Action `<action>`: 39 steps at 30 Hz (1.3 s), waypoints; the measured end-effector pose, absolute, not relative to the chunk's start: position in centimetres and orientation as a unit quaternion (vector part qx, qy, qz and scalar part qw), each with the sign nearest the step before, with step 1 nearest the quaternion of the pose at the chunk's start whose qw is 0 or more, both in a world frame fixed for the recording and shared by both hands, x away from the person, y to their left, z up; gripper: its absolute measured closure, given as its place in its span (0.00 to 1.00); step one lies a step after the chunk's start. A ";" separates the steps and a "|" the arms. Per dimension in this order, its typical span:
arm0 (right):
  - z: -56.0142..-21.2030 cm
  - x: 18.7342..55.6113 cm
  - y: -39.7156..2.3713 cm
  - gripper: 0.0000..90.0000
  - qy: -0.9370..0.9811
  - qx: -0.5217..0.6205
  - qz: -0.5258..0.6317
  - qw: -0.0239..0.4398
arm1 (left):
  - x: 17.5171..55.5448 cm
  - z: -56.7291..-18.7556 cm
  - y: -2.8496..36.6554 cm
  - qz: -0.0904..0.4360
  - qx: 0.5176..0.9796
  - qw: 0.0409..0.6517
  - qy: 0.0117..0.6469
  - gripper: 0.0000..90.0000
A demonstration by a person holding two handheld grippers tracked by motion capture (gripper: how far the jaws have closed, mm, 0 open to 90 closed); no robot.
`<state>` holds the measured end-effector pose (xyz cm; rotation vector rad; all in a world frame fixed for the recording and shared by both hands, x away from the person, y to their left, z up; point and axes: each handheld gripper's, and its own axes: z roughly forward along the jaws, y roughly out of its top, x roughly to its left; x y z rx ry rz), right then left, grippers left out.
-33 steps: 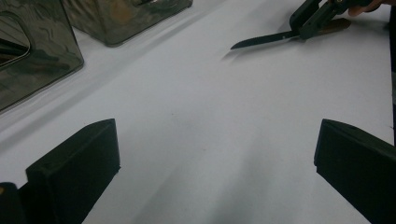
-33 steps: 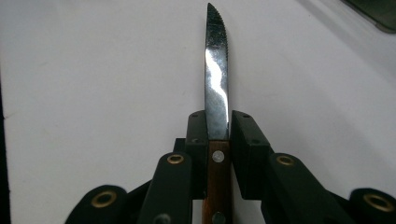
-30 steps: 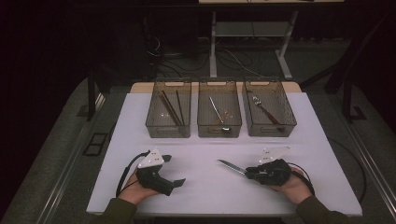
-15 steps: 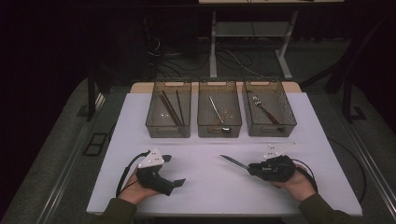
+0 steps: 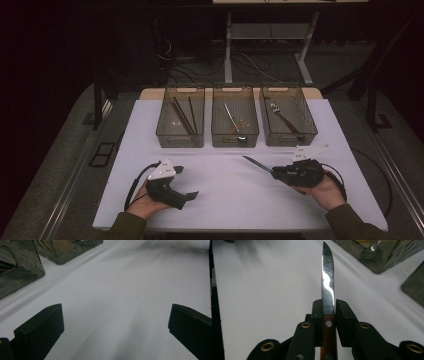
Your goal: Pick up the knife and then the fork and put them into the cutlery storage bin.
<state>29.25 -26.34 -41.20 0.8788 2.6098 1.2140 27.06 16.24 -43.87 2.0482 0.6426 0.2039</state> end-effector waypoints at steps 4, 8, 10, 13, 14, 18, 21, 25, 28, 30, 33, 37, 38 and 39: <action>-40.7 29.9 -27.0 0.86 0.859 0.299 0.408 0.077 | 27.1 -43.9 16.2 0.083 0.837 0.473 0.264 0.00; -40.2 30.4 -27.7 0.86 0.852 0.308 0.414 0.083 | 27.1 -43.9 16.2 0.083 0.837 0.472 0.265 0.00; -40.0 30.6 -27.9 0.86 0.849 0.313 0.417 0.087 | 27.1 -43.9 16.2 0.082 0.837 0.472 0.265 0.00; -39.7 31.1 -28.3 0.86 0.843 0.318 0.423 0.092 | 27.1 -44.0 16.1 0.082 0.836 0.473 0.266 0.00; -39.6 31.2 -28.4 0.86 0.842 0.320 0.424 0.093 | 27.1 -44.0 16.1 0.082 0.835 0.474 0.267 0.00; -39.1 31.6 -28.8 0.86 0.837 0.325 0.429 0.101 | 27.1 -44.0 16.1 0.081 0.834 0.475 0.268 0.00; -38.8 31.9 -29.0 0.86 0.831 0.332 0.434 0.104 | 27.1 -44.0 16.1 0.081 0.834 0.475 0.269 0.00; -38.5 32.4 -29.3 0.86 0.826 0.338 0.438 0.111 | 27.1 -44.0 16.1 0.081 0.834 0.475 0.268 0.00; -38.2 32.8 -29.4 0.86 0.822 0.341 0.442 0.115 | 27.1 -44.0 16.1 0.080 0.834 0.476 0.268 0.00; -38.0 33.0 -29.4 0.86 0.817 0.345 0.446 0.116 | 27.1 -44.0 16.1 0.080 0.834 0.476 0.268 0.00; -37.9 33.3 -29.5 0.86 0.814 0.349 0.450 0.117 | 27.1 -43.9 16.1 0.080 0.836 0.475 0.262 0.00; -37.6 33.7 -29.7 0.86 0.810 0.358 0.449 0.122 | 27.1 -44.0 16.1 0.078 0.837 0.475 0.261 0.00; -37.6 33.9 -29.7 0.86 0.808 0.359 0.451 0.126 | 27.1 -44.0 16.0 0.077 0.837 0.475 0.262 0.00; -37.5 34.0 -29.8 0.86 0.805 0.362 0.452 0.128 | 27.2 -44.0 16.0 0.078 0.837 0.474 0.262 0.00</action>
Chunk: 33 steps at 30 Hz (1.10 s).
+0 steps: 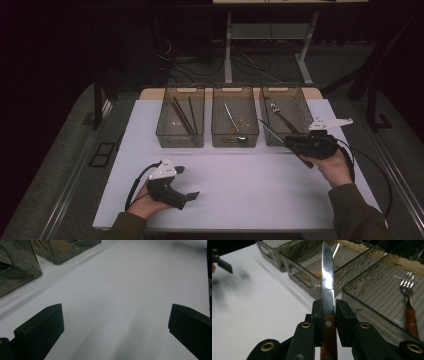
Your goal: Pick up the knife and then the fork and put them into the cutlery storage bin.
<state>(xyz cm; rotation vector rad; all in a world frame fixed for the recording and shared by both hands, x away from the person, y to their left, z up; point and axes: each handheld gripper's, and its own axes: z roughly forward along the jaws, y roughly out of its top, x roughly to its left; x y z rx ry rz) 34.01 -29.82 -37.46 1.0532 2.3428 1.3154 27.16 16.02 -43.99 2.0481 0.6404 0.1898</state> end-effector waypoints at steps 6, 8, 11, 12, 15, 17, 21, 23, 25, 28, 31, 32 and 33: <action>-36.8 34.8 -30.3 0.86 0.796 0.374 0.455 0.138 | 27.2 -44.0 15.9 0.078 0.837 0.473 0.262 0.00; -36.5 35.1 -30.5 0.86 0.795 0.376 0.455 0.141 | 27.2 -44.1 15.9 0.078 0.837 0.473 0.264 0.00; -36.1 35.5 -30.7 0.86 0.790 0.379 0.459 0.145 | 27.3 -44.1 15.9 0.079 0.839 0.470 0.264 0.00; -36.0 35.6 -30.8 0.86 0.790 0.378 0.459 0.147 | 27.2 -44.1 15.9 0.079 0.837 0.471 0.265 0.00; -35.7 36.1 -30.7 0.86 0.789 0.382 0.458 0.150 | 27.2 -44.1 16.0 0.079 0.838 0.472 0.264 0.00; -35.6 36.6 -30.7 0.86 0.788 0.385 0.456 0.152 | 27.2 -44.1 16.0 0.078 0.837 0.473 0.264 0.00; -35.3 37.7 -30.7 0.86 0.782 0.394 0.457 0.154 | 27.2 -44.1 15.9 0.077 0.837 0.473 0.264 0.00; -35.2 38.4 -30.7 0.86 0.781 0.400 0.454 0.159 | 27.2 -44.0 15.9 0.076 0.836 0.474 0.264 0.00; -35.1 39.1 -30.8 0.86 0.778 0.407 0.452 0.160 | 27.2 -44.0 16.0 0.077 0.836 0.474 0.264 0.00; -35.1 40.2 -30.9 0.86 0.771 0.420 0.451 0.163 | 27.2 -44.0 16.0 0.078 0.835 0.476 0.265 0.00; -35.1 41.3 -30.8 0.86 0.767 0.432 0.444 0.166 | 27.2 -44.0 16.0 0.076 0.835 0.476 0.265 0.00; -35.1 41.6 -30.8 0.86 0.765 0.435 0.444 0.167 | 27.2 -44.0 16.0 0.076 0.835 0.477 0.265 0.00; -35.1 41.9 -30.8 0.86 0.764 0.439 0.442 0.170 | 27.1 -44.0 16.0 0.076 0.835 0.476 0.264 0.00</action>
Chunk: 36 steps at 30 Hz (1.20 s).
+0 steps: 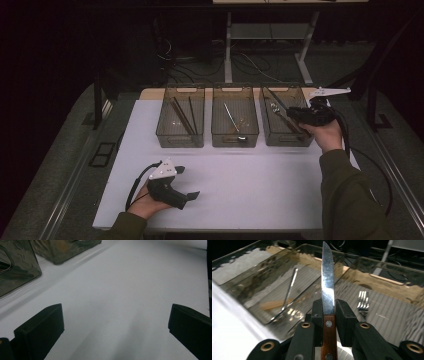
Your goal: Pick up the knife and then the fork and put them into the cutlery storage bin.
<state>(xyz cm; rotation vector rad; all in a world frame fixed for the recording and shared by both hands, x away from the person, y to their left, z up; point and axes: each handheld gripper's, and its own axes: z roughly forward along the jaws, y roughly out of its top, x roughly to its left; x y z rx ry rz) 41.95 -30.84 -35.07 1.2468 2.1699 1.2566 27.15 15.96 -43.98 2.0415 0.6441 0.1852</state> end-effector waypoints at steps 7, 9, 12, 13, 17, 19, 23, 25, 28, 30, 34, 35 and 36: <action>-35.6 44.1 -31.3 0.86 0.754 0.467 0.427 0.178 | 27.1 -43.9 16.0 0.075 0.834 0.479 0.263 0.00; -35.9 44.8 -31.4 0.86 0.756 0.471 0.419 0.177 | 27.1 -43.9 16.0 0.076 0.834 0.480 0.263 0.00; -36.5 45.6 -31.3 0.86 0.760 0.481 0.399 0.179 | 27.1 -43.9 16.1 0.074 0.833 0.480 0.264 0.00; -36.7 45.9 -31.4 0.86 0.759 0.485 0.394 0.179 | 27.1 -43.9 16.0 0.074 0.832 0.482 0.265 0.00; -37.5 46.9 -31.4 0.86 0.760 0.503 0.374 0.172 | 27.1 -43.9 16.0 0.073 0.832 0.482 0.264 0.00; -37.7 47.4 -31.1 0.86 0.766 0.505 0.360 0.173 | 27.1 -43.9 16.0 0.073 0.831 0.484 0.266 0.00; -38.1 48.2 -30.3 0.86 0.775 0.502 0.344 0.173 | 27.1 -43.8 16.1 0.072 0.830 0.485 0.264 0.00; -38.3 48.5 -29.9 0.86 0.780 0.499 0.334 0.172 | 27.1 -43.8 16.1 0.072 0.830 0.486 0.264 0.00; -38.7 48.7 -29.5 0.86 0.785 0.501 0.326 0.166 | 27.1 -43.8 16.1 0.071 0.831 0.485 0.264 0.00; -39.0 48.8 -29.4 0.85 0.787 0.503 0.321 0.161 | 27.1 -43.8 16.1 0.071 0.831 0.485 0.263 0.00; -39.2 48.8 -29.8 0.69 0.783 0.511 0.321 0.151 | 27.1 -43.8 16.1 0.070 0.831 0.486 0.263 0.00; -39.1 48.8 -30.0 0.66 0.782 0.510 0.329 0.145 | 27.1 -43.8 16.0 0.070 0.830 0.487 0.263 0.00; -38.9 48.7 -30.1 0.63 0.780 0.511 0.331 0.142 | 27.1 -43.9 16.0 0.070 0.830 0.487 0.263 0.00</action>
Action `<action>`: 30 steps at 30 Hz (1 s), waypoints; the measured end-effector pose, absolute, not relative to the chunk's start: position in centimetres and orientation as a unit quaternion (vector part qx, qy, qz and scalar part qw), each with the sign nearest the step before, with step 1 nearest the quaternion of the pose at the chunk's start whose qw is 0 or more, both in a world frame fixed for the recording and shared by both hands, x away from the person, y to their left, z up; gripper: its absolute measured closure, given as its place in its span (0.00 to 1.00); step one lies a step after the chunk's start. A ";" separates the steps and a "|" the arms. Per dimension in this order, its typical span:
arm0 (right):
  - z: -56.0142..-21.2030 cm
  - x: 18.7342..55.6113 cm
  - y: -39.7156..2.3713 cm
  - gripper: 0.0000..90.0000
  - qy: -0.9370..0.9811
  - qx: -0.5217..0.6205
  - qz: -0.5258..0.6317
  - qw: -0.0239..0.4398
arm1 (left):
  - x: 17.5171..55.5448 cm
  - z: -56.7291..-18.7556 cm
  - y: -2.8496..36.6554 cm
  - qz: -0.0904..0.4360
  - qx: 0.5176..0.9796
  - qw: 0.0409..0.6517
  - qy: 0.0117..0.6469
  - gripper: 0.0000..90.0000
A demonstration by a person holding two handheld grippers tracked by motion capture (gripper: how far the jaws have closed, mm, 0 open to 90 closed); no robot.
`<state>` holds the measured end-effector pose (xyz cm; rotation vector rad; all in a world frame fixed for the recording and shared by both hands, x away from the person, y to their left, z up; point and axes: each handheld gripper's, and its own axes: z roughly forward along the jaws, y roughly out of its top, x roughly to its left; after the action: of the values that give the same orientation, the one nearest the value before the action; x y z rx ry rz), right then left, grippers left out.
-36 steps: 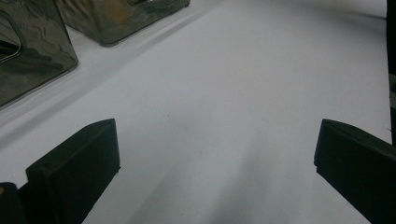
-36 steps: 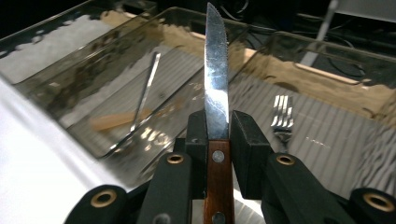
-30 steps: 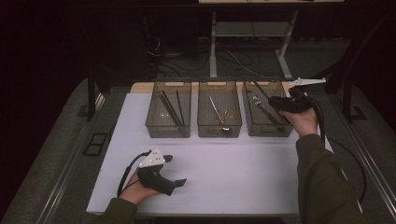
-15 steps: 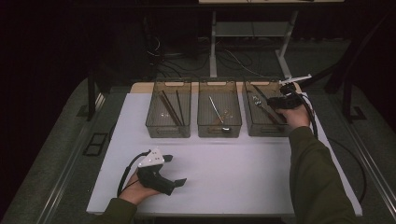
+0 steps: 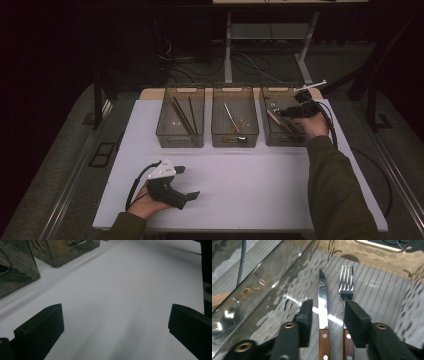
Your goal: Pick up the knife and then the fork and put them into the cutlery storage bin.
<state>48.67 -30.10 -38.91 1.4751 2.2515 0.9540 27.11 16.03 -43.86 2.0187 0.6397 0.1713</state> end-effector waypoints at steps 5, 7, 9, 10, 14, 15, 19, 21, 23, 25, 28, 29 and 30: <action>-38.3 48.0 -30.6 0.49 0.772 0.509 0.352 0.143 | 27.1 -43.9 16.0 0.072 0.833 0.483 0.261 0.00; -38.0 47.6 -30.6 0.45 0.772 0.508 0.356 0.140 | 27.1 -43.9 15.9 0.071 0.832 0.483 0.262 0.00; -37.7 47.2 -30.7 0.43 0.774 0.501 0.360 0.142 | 27.1 -43.9 15.9 0.072 0.833 0.482 0.261 0.00; -37.5 46.9 -30.7 0.42 0.773 0.500 0.362 0.145 | 27.1 -43.9 15.9 0.072 0.834 0.482 0.260 0.00; -36.8 45.8 -31.0 0.37 0.768 0.493 0.380 0.151 | 27.1 -43.9 15.8 0.073 0.836 0.478 0.260 0.00; -36.6 45.6 -31.0 0.35 0.768 0.489 0.383 0.156 | 27.1 -43.8 15.8 0.072 0.835 0.479 0.261 0.00; -36.2 44.4 -31.0 0.28 0.770 0.477 0.394 0.158 | 27.2 -43.9 15.8 0.074 0.832 0.481 0.265 0.00; -36.1 43.7 -30.8 0.23 0.768 0.470 0.407 0.155 | 27.2 -43.8 15.8 0.075 0.832 0.481 0.265 0.00; -36.1 43.1 -30.5 0.22 0.772 0.457 0.412 0.160 | 27.2 -43.8 15.8 0.075 0.832 0.481 0.265 0.00; -36.1 42.5 -30.1 0.21 0.774 0.450 0.416 0.163 | 27.2 -43.9 15.8 0.075 0.833 0.480 0.264 0.00; -36.3 41.7 -29.8 0.21 0.774 0.442 0.421 0.170 | 27.2 -43.8 15.9 0.075 0.834 0.479 0.264 0.00; -36.3 41.5 -29.7 0.21 0.774 0.440 0.423 0.168 | 27.2 -43.8 15.9 0.075 0.833 0.479 0.264 0.00; -36.4 41.2 -29.6 0.20 0.774 0.439 0.425 0.164 | 27.3 -43.8 15.9 0.075 0.834 0.479 0.264 0.00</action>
<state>41.24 -29.61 -36.44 1.2505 2.2076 1.2122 27.26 15.92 -43.83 2.0350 0.6447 0.1837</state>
